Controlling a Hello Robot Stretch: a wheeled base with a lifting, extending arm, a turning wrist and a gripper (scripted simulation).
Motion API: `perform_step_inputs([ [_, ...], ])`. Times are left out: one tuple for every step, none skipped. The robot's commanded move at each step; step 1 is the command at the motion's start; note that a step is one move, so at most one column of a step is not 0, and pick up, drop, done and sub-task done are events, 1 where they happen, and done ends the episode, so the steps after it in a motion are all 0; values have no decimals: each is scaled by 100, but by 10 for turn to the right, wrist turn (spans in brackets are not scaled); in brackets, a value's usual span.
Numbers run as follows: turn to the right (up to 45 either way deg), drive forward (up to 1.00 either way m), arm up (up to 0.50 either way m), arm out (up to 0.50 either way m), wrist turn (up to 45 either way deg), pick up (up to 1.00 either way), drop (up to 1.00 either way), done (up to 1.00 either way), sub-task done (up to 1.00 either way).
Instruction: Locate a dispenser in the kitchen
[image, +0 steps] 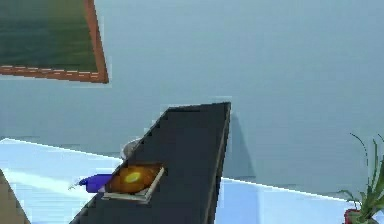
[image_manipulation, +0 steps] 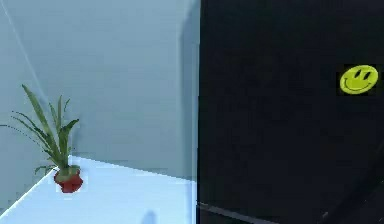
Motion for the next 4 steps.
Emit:
perform_step_inputs([
  [120,0,0,0,0,0,0,0,0],
  [0,5,0,0,0,0,0,0,0],
  [-390,0,0,0,0,0,0,0,0],
  [0,75,0,0,0,0,0,0,0],
])
